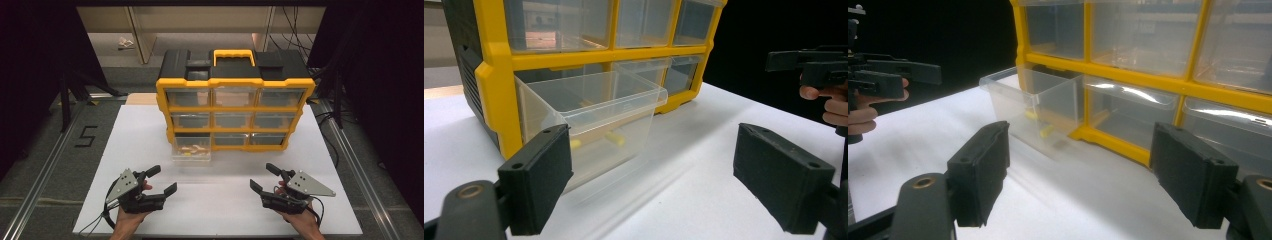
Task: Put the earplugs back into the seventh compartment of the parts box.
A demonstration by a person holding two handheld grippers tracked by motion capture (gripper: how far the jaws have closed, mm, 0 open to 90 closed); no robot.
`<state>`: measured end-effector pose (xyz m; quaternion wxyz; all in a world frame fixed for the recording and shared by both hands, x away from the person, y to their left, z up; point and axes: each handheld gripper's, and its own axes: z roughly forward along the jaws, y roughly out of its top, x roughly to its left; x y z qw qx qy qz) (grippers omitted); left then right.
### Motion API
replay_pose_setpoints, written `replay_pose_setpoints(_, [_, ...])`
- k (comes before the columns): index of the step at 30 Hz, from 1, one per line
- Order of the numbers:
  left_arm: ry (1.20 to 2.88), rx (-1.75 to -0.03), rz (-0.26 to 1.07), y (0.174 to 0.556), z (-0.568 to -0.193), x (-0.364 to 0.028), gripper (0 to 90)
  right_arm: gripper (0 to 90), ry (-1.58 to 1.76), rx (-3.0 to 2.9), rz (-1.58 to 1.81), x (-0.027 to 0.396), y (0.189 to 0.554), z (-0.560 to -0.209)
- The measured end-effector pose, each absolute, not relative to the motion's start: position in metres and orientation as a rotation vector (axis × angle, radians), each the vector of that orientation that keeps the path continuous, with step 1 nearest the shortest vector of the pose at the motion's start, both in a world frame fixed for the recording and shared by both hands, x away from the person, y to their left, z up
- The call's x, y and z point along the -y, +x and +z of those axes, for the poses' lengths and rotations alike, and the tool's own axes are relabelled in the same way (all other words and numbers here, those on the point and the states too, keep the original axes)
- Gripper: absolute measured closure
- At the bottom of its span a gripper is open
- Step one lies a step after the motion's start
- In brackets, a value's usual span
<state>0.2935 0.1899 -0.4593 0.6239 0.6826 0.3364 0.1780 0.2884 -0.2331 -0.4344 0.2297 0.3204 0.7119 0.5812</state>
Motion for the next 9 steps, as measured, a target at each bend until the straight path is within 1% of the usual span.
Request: replay_pose_setpoints(9, [1.568, -0.773, 0.409, 0.2936, -0.4594, -0.1898, 15.4, 25.1, 0.877, -1.963, 1.601, 0.2322, 0.2886, -0.435])
